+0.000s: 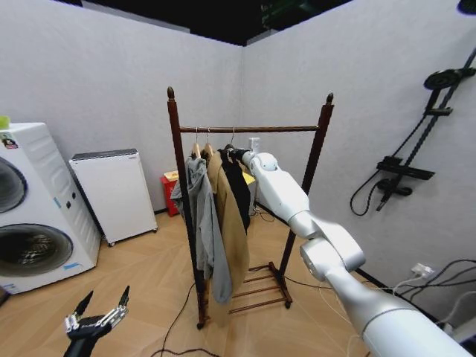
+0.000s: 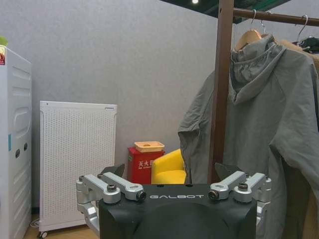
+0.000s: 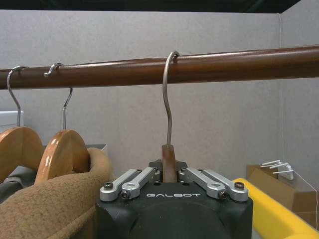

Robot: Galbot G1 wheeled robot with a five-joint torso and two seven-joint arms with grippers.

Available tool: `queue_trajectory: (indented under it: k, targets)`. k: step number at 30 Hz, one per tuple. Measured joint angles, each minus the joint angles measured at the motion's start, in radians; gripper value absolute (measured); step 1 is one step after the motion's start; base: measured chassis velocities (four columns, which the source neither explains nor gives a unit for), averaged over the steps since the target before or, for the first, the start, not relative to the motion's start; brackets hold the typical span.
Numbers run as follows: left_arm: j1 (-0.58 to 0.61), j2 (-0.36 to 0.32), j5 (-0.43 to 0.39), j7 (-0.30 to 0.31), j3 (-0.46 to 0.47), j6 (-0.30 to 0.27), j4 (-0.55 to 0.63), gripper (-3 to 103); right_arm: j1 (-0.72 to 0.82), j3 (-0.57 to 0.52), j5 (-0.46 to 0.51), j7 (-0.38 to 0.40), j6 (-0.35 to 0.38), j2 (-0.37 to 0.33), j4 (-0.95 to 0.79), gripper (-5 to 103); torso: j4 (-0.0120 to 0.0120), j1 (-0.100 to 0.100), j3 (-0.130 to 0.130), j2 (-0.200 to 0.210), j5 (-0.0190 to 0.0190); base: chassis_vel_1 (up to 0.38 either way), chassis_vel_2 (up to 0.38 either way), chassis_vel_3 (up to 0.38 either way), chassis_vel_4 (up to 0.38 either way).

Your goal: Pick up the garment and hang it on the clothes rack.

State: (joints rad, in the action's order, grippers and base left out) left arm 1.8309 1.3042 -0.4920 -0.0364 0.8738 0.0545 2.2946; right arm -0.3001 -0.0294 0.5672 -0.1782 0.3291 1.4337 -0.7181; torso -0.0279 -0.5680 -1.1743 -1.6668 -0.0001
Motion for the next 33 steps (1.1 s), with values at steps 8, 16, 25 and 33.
queue_trajectory:
  k: [8, 16, 25, 33]
  targets:
    - [0.0, 0.0, 0.0, 0.0, 0.0, 0.0, 0.0, 100, 0.089, 0.003, -0.006, 0.013, -0.013, -0.073, -0.159, 25, -0.0005, -0.001, 0.0, 0.0, 0.0004, 0.0, 0.0, 0.0, 0.0]
    - [0.0, 0.0, 0.0, 0.0, 0.0, 0.0, 0.0, 100, 0.106, -0.024, -0.02, 0.011, -0.119, -0.116, -0.179, 52, -0.0002, -0.001, 0.0, 0.0, 0.0001, 0.0, 0.0, 0.0, 0.0]
    - [0.0, 0.0, 0.0, 0.0, 0.0, 0.0, 0.0, 100, 0.403, -0.163, 0.026, 0.106, -0.049, -0.378, -0.65, 85, -0.001, -0.001, 0.0, 0.0, 0.0005, 0.0, 0.0, 0.0, 0.0]
    - [0.0, 0.0, 0.0, 0.0, 0.0, 0.0, 0.0, 100, 0.853, -0.454, 0.139, 0.212, 0.008, -0.542, -1.108, 100, -0.0004, -0.001, 0.0, 0.0, 0.0006, 0.0, 0.0, 0.0, 0.0]
